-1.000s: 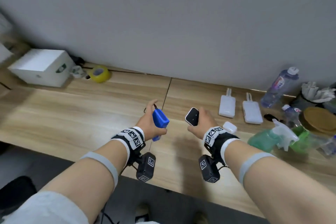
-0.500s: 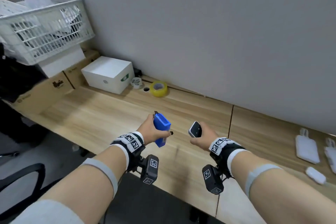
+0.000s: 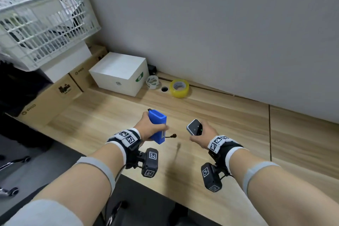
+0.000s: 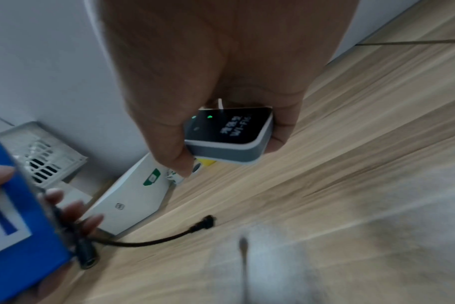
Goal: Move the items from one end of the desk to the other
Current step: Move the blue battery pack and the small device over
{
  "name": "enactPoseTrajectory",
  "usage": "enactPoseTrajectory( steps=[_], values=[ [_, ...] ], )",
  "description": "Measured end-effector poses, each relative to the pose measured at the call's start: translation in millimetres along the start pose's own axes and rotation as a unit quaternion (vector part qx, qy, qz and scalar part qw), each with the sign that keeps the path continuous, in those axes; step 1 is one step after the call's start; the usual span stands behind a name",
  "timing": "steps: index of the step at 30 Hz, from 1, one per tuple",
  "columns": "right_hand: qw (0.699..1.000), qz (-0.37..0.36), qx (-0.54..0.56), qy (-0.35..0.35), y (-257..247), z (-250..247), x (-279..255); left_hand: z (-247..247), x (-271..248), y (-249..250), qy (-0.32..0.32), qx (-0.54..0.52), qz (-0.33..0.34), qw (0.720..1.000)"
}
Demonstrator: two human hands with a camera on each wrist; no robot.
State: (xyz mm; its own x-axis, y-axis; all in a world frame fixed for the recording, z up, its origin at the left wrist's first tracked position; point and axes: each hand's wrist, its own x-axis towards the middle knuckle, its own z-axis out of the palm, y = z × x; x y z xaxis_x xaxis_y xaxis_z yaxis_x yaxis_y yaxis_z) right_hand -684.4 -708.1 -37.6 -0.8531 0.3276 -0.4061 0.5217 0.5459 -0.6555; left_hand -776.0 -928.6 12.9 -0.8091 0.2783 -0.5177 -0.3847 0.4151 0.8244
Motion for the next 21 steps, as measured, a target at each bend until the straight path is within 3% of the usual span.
enactPoseTrajectory(
  steps=[4, 8, 14, 17, 21],
  values=[
    [0.997, 0.064, -0.033, 0.02, 1, 8, 56, -18, 53, 10, 0.015, 0.018, -0.025, 0.999],
    [0.99, 0.118, -0.071, 0.04, 8, 4, 105, -16, 113, 22, -0.017, -0.001, -0.041, 0.999],
    [0.972, 0.183, -0.12, 0.08, 37, -20, 137, 20, 183, 41, -0.107, -0.07, -0.06, 0.99],
    [0.957, 0.212, -0.157, 0.12, 52, -33, 150, 43, 217, 59, -0.144, -0.074, -0.039, 0.986],
    [0.94, 0.256, -0.193, 0.118, 59, -48, 172, 63, 251, 72, -0.159, -0.038, -0.036, 0.986]
  ],
)
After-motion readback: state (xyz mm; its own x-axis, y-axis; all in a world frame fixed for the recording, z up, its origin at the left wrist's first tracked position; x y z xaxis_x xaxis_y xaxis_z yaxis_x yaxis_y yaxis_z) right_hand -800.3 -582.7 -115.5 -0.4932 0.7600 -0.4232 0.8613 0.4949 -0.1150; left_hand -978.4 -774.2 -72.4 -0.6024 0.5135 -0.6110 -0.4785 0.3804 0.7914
